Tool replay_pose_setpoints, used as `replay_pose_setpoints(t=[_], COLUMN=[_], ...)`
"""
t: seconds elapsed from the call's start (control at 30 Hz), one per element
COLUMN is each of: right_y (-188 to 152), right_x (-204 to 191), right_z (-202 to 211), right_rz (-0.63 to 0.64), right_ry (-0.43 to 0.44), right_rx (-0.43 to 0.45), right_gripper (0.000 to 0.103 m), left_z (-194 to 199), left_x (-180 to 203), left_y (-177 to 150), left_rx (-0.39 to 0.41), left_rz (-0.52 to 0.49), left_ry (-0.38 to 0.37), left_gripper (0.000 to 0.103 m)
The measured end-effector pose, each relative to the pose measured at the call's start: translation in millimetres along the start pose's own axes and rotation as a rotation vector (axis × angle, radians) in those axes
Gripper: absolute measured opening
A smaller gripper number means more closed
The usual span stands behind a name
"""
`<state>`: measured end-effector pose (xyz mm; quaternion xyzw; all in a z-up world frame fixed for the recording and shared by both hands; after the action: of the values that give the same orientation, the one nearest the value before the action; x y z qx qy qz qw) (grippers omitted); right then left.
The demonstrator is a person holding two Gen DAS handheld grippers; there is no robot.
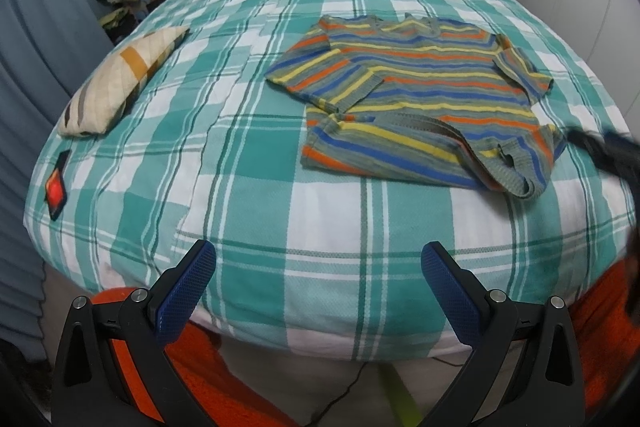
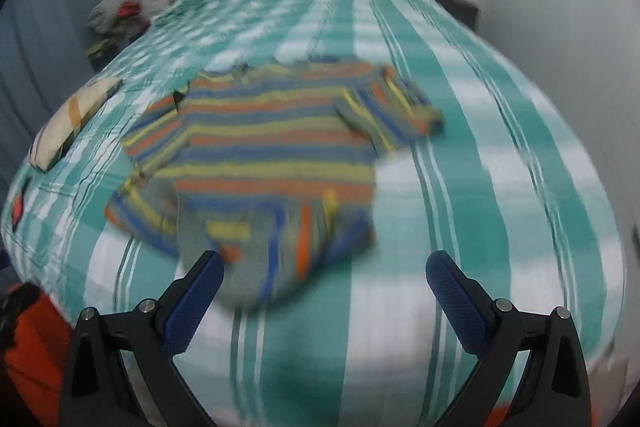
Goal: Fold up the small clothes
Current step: 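Grasp the sweater's cuff with the right gripper and pull it across the body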
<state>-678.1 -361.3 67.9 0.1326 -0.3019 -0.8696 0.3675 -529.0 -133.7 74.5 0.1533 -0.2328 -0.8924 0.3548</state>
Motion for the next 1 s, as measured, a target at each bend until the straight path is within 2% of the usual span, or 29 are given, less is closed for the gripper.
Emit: replay_pose_setpoints(t=[0.03,0.1,0.17,0.2,0.23,0.27,0.33,0.37,0.43,0.53,0.57,0.6,0.67,0.73,0.83,1.0], right_y=[13,23,10,-5,-21,-34,-55,-68,-93,-117,-119,-118,-106,-80,-36,9], right_x=[-7,-16,-30,-35,-37,-36,-31,-27,-7,40,49,58,61,43,-11,-114], right_z=[-12,-45,-84,-97,-104,-101,-74,-62,-39,-23,-20,-16,-5,8,8,-54], right_rz=[0.026,0.081,0.175,0.209,0.231,0.246,0.276,0.271,0.265,0.256,0.251,0.245,0.242,0.234,0.222,0.268], right_ry=[0.030,0.076,0.144,0.179,0.208,0.217,0.250,0.275,0.266,0.116,0.090,0.049,0.021,0.072,0.245,0.451], right_rx=[-0.005,-0.096,-0.241,-0.327,-0.406,-0.439,-0.431,-0.449,-0.482,-0.504,-0.504,-0.489,-0.442,-0.345,-0.251,-0.215], right_gripper=[0.100,0.100,0.099,0.093,0.061,0.036,0.029,0.021,0.020,0.020,0.024,0.030,0.064,0.065,0.065,0.065], left_z=[0,-2,-4,-5,-4,-5,-8,-10,-15,-23,-24,-25,-24,-22,-21,-17], left_x=[-1,-5,-14,-17,-24,-28,-41,-45,-51,-51,-49,-48,-46,-45,-48,-61], left_y=[0,-1,-4,-5,-8,-9,-17,-20,-28,-32,-31,-31,-29,-26,-26,-27], left_rx=[-0.001,-0.008,-0.018,-0.022,-0.024,-0.024,-0.034,-0.043,-0.066,-0.092,-0.094,-0.095,-0.090,-0.076,-0.074,-0.069], left_rz=[0.002,0.012,0.029,0.034,0.041,0.047,0.076,0.090,0.123,0.145,0.143,0.139,0.131,0.129,0.139,0.171], left_ry=[0.002,0.003,0.003,0.005,0.008,0.012,0.020,0.018,-0.003,-0.031,-0.032,-0.030,-0.028,-0.031,-0.032,-0.025], left_gripper=[0.102,0.102,0.102,0.102,0.102,0.102,0.102,0.102,0.102,0.102,0.102,0.102,0.102,0.102,0.102,0.102])
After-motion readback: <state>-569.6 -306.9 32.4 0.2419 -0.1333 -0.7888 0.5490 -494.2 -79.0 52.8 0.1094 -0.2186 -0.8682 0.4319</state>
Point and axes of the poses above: each gripper's, at about its wrist camera, not at the fingertips, and z roughly against the way its jaws point, x to its right, y to its top, the point moved 9 cm from there along -z, roughly the way its jaws point, and after that the axes turned 2 degrees about z, right-handed, at the moved point
